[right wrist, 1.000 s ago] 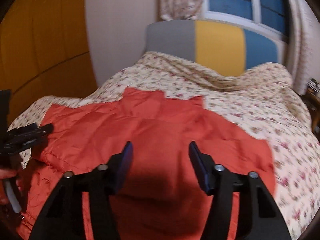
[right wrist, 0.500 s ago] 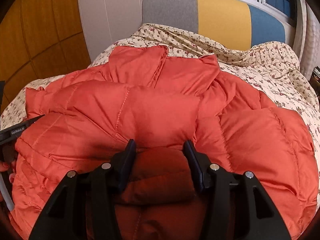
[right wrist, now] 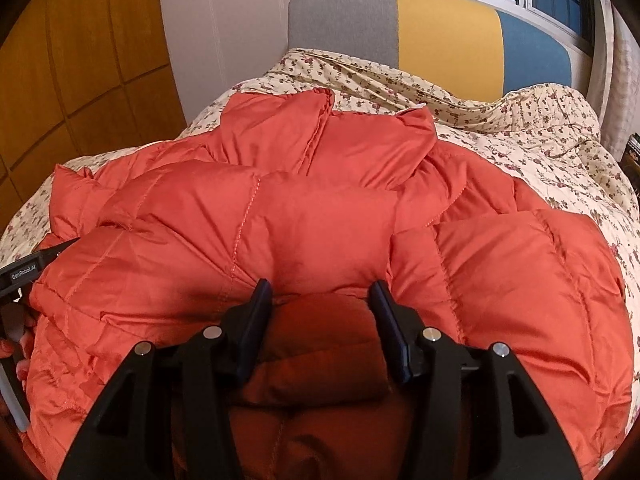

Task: Fold large clothes

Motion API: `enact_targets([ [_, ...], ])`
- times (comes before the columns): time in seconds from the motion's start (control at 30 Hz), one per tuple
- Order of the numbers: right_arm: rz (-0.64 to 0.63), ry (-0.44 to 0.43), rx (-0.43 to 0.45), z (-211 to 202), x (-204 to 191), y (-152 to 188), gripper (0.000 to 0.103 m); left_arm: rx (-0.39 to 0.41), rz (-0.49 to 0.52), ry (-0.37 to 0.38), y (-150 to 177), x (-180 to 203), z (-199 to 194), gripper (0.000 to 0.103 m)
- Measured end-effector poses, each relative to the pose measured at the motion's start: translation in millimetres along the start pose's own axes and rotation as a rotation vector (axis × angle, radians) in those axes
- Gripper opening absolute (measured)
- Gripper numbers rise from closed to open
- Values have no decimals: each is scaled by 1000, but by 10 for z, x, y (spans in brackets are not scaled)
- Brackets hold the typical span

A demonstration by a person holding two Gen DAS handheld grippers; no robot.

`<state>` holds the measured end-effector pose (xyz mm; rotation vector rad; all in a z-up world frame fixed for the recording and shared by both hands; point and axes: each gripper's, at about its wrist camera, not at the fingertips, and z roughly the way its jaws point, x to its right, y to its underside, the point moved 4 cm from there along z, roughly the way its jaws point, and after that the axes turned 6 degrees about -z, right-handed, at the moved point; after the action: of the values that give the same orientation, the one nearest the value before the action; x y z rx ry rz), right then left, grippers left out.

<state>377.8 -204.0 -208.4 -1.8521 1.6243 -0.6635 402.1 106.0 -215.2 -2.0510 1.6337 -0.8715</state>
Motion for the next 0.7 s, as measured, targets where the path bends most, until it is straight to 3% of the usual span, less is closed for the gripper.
enact_targets([
  [0.13,0,-27,3,-52,17,54,53,-5,-7,-13,95,-25,-99,100],
  [0.27,7,-38,-6,-117,46,-15,59,-31,21,-78,35,15,-241,100],
  [0.43,96,-53,77,-302,215,-270,59,103,12,-75,-264,135,-516,100],
  [0.53,79,-39,50,-158,194,-430,59,85,90,-98,-430,334,-305,100],
  [0.63,29,0,-20,112,155,-432,61,50,216,-206,-470,433,91,100],
  [0.7,48,-7,-31,251,186,-353,66,57,231,-171,-426,388,248,100],
])
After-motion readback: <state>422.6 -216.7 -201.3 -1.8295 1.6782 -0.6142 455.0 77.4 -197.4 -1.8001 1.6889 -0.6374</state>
